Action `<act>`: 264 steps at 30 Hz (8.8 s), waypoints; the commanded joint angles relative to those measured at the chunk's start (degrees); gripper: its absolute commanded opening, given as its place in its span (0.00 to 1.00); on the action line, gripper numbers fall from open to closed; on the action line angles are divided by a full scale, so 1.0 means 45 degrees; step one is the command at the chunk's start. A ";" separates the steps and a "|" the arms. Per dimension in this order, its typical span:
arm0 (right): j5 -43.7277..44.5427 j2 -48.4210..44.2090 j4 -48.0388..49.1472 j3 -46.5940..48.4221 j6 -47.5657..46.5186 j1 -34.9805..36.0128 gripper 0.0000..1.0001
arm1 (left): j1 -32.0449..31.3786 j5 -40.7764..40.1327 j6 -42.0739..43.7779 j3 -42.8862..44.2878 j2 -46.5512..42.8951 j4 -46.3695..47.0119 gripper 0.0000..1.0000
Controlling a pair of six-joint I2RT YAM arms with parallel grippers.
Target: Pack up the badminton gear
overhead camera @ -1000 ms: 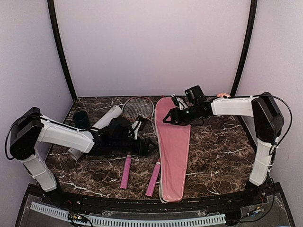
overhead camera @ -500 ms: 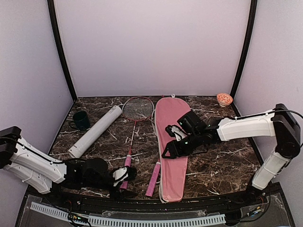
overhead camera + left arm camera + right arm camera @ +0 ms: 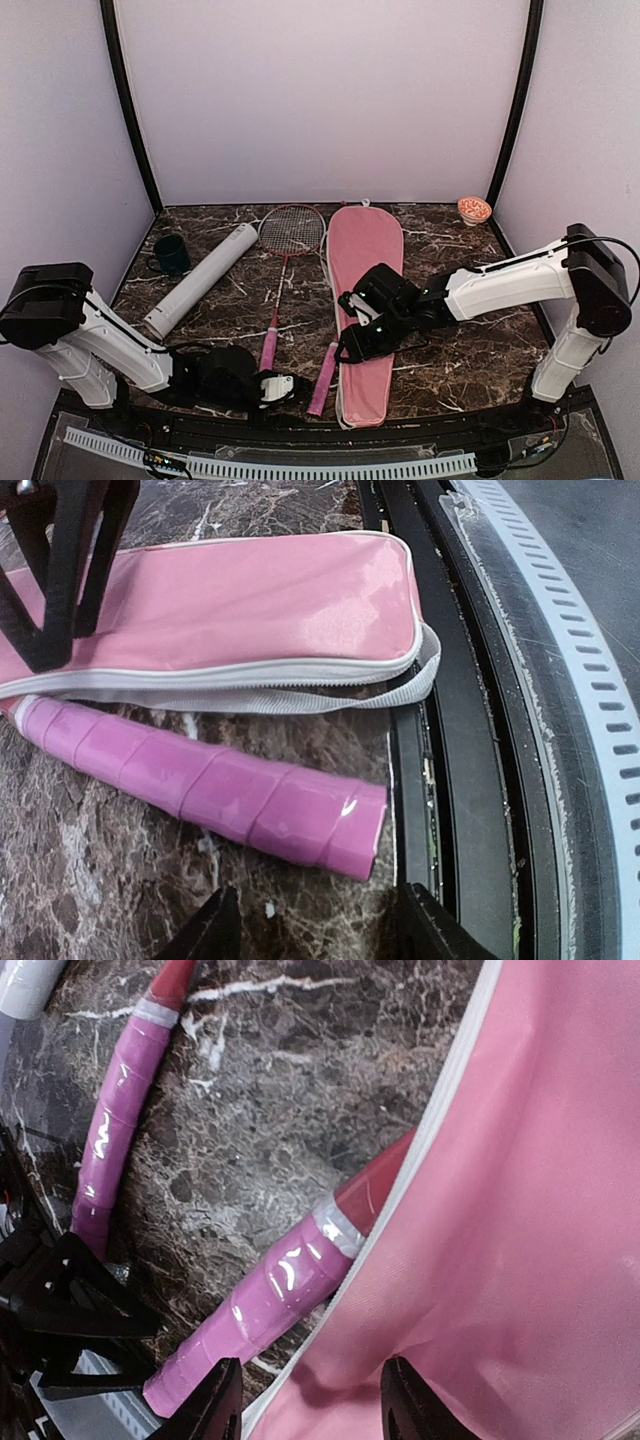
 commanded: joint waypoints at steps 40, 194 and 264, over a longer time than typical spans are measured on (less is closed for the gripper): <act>-0.1468 -0.0755 0.4402 -0.1674 0.2616 0.1332 0.00 | -0.0614 -0.1866 0.0663 0.1386 0.0851 0.3044 0.20; 0.6461 0.2544 -0.3787 0.4658 -0.1974 0.0184 0.46 | 0.2242 -0.6178 -0.8275 0.1666 -0.4375 -0.4720 0.69; 0.3774 0.3064 -0.0835 0.4626 -0.2466 -0.2236 0.19 | 0.6849 -0.4354 -1.0426 0.8963 0.4165 -0.9595 0.00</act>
